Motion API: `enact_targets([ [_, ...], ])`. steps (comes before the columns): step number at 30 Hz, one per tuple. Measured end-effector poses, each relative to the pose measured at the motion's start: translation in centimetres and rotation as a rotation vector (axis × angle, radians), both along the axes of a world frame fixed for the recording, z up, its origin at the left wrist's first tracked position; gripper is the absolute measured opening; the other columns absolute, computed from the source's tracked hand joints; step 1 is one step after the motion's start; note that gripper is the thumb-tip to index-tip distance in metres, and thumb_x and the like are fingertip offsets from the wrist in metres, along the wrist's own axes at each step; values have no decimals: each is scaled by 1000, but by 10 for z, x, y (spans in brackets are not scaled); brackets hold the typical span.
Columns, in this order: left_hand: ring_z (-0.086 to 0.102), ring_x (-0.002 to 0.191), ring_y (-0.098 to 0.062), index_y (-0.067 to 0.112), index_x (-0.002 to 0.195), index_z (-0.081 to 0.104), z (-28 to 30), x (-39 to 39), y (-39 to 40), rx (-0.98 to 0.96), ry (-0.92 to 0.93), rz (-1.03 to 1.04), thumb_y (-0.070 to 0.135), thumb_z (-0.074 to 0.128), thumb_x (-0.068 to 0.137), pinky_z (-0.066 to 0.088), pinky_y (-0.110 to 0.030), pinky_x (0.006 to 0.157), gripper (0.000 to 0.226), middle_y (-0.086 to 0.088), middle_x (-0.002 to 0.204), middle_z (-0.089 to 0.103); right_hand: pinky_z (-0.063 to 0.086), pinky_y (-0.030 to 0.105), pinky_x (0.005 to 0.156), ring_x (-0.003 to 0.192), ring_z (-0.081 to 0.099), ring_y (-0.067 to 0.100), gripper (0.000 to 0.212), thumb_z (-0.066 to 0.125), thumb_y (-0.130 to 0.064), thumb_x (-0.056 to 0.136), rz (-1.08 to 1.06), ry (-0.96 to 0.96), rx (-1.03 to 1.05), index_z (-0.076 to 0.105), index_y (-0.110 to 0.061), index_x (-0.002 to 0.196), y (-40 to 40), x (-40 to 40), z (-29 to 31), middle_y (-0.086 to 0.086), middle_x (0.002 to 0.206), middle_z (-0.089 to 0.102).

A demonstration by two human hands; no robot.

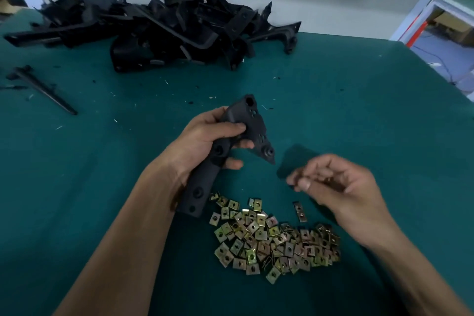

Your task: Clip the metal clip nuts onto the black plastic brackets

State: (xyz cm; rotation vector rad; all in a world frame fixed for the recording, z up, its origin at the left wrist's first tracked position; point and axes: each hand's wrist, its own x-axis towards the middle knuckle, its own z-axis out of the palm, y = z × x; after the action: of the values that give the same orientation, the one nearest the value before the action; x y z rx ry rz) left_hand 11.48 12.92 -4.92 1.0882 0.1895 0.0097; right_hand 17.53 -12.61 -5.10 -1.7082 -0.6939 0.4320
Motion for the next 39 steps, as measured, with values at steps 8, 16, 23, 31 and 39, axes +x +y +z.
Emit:
enact_targets([
  [8,64,63,-12,8,96,66,-2,2,-5,108,-23,57,22,71,80,53,-19,53,22,-3,74,69,58,20,66,65,66,17,19,72,7,72,-134,575,404,68,-3,87,70,42,10,12,81,70],
  [16,68,67,-13,4,101,65,-6,5,-9,143,-36,162,19,75,75,58,-21,64,32,-3,78,70,57,17,67,71,72,18,20,67,7,74,-71,695,529,79,2,89,71,41,2,15,85,75],
  [23,66,61,-13,6,100,55,-7,6,-12,289,-126,202,21,75,77,53,-21,55,34,-3,75,71,61,25,67,77,75,23,19,76,3,69,-158,669,476,76,-2,87,82,30,1,18,87,76],
  [31,59,54,-11,9,96,52,-9,6,-14,334,-173,237,22,76,77,47,-21,51,33,-1,69,67,62,30,66,74,74,23,18,74,2,71,-182,678,496,70,0,89,81,25,0,16,80,74],
  [39,57,53,-10,9,98,50,-13,7,-13,332,-172,191,22,79,81,46,-21,50,35,2,69,65,59,26,76,81,71,19,28,70,8,76,-69,496,474,69,1,104,75,31,3,11,86,74],
])
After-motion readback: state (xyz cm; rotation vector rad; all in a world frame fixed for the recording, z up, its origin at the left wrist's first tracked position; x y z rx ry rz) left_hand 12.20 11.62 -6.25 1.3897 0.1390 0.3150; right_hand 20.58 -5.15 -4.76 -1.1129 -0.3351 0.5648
